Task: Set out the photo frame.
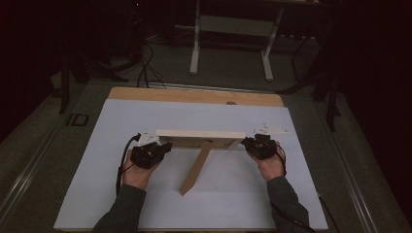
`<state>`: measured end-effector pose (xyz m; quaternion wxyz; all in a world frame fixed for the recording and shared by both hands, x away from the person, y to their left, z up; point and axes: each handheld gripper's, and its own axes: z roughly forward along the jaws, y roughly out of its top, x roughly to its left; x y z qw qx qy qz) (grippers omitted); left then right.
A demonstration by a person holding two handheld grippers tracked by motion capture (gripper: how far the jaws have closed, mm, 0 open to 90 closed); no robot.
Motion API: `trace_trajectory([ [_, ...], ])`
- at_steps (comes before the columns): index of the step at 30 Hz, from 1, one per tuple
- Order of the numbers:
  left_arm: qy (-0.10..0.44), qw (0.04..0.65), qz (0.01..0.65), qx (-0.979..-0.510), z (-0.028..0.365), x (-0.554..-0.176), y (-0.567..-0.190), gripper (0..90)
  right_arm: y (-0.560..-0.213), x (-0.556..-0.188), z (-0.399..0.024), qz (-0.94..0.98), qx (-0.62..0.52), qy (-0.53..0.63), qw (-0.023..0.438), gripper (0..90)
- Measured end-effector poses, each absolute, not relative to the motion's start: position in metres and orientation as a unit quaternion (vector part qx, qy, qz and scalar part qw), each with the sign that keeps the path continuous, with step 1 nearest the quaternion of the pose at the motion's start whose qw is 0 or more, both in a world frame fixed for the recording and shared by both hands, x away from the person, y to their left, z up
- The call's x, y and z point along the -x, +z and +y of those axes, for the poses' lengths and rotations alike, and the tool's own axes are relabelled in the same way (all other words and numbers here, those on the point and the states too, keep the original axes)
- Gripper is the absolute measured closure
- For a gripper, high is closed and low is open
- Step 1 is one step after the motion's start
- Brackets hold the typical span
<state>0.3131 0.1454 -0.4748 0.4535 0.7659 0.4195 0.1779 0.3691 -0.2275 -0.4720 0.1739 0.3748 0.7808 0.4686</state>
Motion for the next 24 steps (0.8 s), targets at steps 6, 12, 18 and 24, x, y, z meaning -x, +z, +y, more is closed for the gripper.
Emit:
trace_trajectory([
  [6,0.182,0.452,0.419,-0.766,0.1418,-0.3150,-0.4726,90.0,-0.4721,-0.3678,-0.2281,0.782,-0.375,0.468,0.173,90.0],
  [12,0.181,0.448,0.421,-0.767,0.1397,-0.3175,-0.4725,90.0,-0.4721,-0.3664,-0.2290,0.783,-0.372,0.467,0.174,90.0],
  [18,0.183,0.443,0.421,-0.770,0.1375,-0.3196,-0.4713,90.0,-0.4720,-0.3658,-0.2292,0.786,-0.369,0.465,0.172,90.0],
  [24,0.184,0.445,0.420,-0.770,0.1363,-0.3204,-0.4715,90.0,-0.4695,-0.3693,-0.2274,0.785,-0.368,0.467,0.174,90.0],
])
